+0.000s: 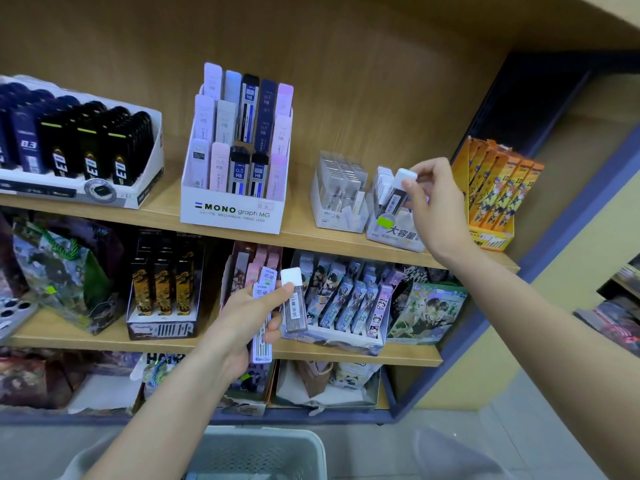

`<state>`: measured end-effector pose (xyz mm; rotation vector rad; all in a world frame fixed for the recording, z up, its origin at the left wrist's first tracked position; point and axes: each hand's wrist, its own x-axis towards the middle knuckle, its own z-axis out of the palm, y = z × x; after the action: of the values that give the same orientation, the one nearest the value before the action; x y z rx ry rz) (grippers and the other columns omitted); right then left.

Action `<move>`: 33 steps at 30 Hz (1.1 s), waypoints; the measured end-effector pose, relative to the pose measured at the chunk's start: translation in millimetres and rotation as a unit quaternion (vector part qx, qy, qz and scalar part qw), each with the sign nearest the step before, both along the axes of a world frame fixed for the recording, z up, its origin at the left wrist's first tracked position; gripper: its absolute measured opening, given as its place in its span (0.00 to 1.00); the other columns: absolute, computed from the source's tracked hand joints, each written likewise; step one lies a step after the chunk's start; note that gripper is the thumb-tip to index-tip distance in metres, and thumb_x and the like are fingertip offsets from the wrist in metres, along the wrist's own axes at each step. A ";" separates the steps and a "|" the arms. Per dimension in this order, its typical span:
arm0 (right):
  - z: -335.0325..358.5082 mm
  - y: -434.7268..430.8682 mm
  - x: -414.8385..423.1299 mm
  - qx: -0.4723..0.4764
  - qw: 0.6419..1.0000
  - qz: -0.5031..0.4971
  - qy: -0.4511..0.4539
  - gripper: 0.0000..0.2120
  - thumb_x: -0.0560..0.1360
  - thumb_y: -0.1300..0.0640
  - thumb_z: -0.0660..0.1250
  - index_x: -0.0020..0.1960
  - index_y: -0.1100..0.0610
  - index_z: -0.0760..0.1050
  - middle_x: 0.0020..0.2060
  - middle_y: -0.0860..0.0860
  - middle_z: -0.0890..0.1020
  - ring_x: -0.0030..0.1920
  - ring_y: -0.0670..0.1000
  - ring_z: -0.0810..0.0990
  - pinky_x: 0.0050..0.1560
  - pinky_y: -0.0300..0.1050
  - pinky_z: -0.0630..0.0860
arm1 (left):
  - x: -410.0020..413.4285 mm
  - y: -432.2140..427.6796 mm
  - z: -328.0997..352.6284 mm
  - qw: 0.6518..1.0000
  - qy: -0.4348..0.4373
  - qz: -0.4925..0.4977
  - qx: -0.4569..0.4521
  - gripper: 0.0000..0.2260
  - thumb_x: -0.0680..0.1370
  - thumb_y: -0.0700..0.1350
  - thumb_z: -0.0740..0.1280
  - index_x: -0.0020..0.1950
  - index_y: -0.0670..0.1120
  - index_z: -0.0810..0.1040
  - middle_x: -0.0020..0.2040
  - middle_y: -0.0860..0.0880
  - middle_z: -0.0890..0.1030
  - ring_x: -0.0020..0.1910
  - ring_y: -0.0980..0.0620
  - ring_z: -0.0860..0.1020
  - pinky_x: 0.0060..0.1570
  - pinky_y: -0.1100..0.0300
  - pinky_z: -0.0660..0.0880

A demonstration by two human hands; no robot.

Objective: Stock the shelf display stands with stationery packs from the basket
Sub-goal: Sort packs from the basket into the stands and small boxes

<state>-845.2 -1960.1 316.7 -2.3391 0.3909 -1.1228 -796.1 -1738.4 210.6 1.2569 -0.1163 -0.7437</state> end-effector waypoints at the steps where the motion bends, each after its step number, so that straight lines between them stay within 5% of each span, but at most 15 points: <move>1: -1.2 -1.6 1.3 0.005 1.000 0.003 0.005 0.03 0.79 0.60 0.61 0.50 0.55 0.68 0.44 0.48 0.75 0.46 0.49 0.77 0.52 0.51 0.78 | 0.6 -0.1 -0.2 1.000 0.002 0.003 -0.003 0.05 0.78 0.42 0.67 0.45 0.42 0.74 0.22 0.52 0.70 0.18 0.57 0.62 0.18 0.67 0.60; 4: -6.2 -7.5 3.0 -0.014 0.999 -0.018 0.039 0.03 0.76 0.59 0.67 0.48 0.55 0.74 0.47 0.51 0.76 0.41 0.42 0.74 0.46 0.29 0.73 | 2.0 -0.4 -0.8 1.000 0.000 0.005 -0.009 0.05 0.77 0.42 0.68 0.44 0.43 0.74 0.22 0.52 0.71 0.19 0.57 0.62 0.17 0.67 0.60; 6: -9.6 -10.7 2.0 -0.009 0.999 -0.021 0.046 0.04 0.75 0.59 0.69 0.49 0.56 0.76 0.44 0.48 0.77 0.39 0.41 0.73 0.40 0.24 0.69 | 2.2 -0.6 -0.8 1.000 -0.004 0.003 -0.008 0.06 0.77 0.42 0.68 0.43 0.43 0.73 0.22 0.53 0.71 0.19 0.57 0.63 0.18 0.67 0.60; 16: -17.7 24.5 -7.1 -0.066 0.996 -0.055 0.019 0.09 0.78 0.59 0.64 0.57 0.57 0.71 0.49 0.47 0.71 0.44 0.42 0.71 0.45 0.29 0.68 | 3.0 -1.9 -2.3 0.999 -0.028 0.007 -0.022 0.10 0.75 0.43 0.70 0.53 0.41 0.76 0.29 0.49 0.69 0.21 0.57 0.64 0.19 0.66 0.62; 21: -44.8 76.0 -20.0 0.085 0.962 0.109 0.235 0.05 0.79 0.50 0.61 0.52 0.50 0.72 0.46 0.43 0.77 0.42 0.41 0.76 0.41 0.33 0.70 | 0.7 -3.0 -1.8 0.999 -0.050 -0.004 -0.018 0.11 0.75 0.43 0.70 0.54 0.41 0.76 0.27 0.50 0.68 0.21 0.57 0.64 0.19 0.66 0.61; 24: -58.2 88.7 -19.1 0.197 0.929 0.162 0.269 0.03 0.78 0.53 0.64 0.48 0.52 0.75 0.39 0.48 0.80 0.35 0.44 0.78 0.34 0.34 0.73 | -2.9 -3.2 -1.4 0.997 -0.071 -0.025 -0.010 0.08 0.75 0.44 0.70 0.50 0.42 0.75 0.24 0.51 0.68 0.20 0.56 0.63 0.20 0.65 0.61; 29: -52.9 85.5 -26.0 0.253 0.923 0.173 0.233 0.02 0.77 0.58 0.65 0.48 0.57 0.75 0.39 0.54 0.82 0.33 0.45 0.79 0.34 0.35 0.77 | -5.4 -1.9 2.5 0.995 -0.081 -0.054 0.009 0.11 0.76 0.49 0.68 0.44 0.43 0.72 0.23 0.52 0.67 0.21 0.55 0.61 0.21 0.66 0.60; 33: -23.9 60.5 -40.1 0.236 0.958 0.118 0.115 0.04 0.78 0.57 0.63 0.51 0.56 0.74 0.44 0.52 0.82 0.34 0.42 0.79 0.39 0.37 0.80 | -4.8 -3.6 2.4 0.995 -0.067 -0.075 0.028 0.15 0.77 0.53 0.66 0.43 0.42 0.69 0.23 0.52 0.67 0.21 0.55 0.60 0.21 0.65 0.59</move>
<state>-885.3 -1899.5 292.8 -2.0220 0.3986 -0.5682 -801.0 -1742.0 213.0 1.3623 -0.3040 -0.7952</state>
